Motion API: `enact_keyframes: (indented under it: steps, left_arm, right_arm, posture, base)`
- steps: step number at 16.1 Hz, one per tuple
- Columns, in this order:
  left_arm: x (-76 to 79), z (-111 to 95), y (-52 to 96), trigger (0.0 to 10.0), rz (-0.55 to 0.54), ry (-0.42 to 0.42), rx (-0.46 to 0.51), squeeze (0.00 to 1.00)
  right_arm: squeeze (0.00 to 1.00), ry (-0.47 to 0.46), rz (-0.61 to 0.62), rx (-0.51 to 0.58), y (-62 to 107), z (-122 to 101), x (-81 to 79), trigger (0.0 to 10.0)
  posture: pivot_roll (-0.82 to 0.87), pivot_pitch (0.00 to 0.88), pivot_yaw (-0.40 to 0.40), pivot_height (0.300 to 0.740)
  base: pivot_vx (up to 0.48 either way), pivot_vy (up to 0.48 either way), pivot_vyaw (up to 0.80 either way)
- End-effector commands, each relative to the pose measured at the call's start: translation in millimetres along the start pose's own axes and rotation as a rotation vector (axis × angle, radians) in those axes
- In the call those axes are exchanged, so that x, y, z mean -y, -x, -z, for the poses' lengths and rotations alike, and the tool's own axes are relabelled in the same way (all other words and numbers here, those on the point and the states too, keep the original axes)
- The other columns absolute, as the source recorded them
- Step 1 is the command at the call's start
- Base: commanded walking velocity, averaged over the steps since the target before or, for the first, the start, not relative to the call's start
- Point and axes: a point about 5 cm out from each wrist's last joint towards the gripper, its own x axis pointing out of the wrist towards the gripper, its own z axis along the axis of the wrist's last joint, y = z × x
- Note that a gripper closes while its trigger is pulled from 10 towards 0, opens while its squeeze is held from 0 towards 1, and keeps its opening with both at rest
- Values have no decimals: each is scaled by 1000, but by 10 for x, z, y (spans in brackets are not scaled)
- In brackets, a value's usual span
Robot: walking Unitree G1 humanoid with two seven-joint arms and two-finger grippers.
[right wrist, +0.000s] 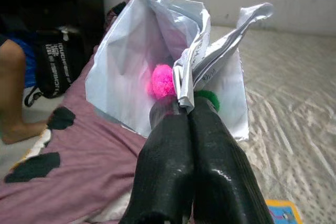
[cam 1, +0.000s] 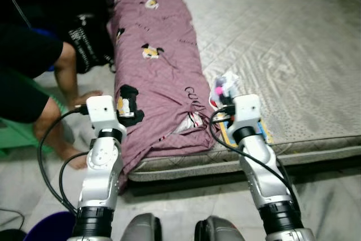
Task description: Clean up the room
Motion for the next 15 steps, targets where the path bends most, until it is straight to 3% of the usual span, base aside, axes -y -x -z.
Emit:
enact_keyframes:
  steps: [1,15]
  left_arm:
    - [-37,-8,-6,10000,-11,-17,6,0]
    - [-23,-8,-11,10000,-16,-20,5,0]
  right_arm:
    - [0,7,-28,22,-13,-39,-55,10000]
    - [0,15,-44,22,-10,-30,-61,10000]
  posture:
    - [23,76,13,740]
    - [16,87,9,740]
  base:
    - [0,0,0]
    - [0,0,800]
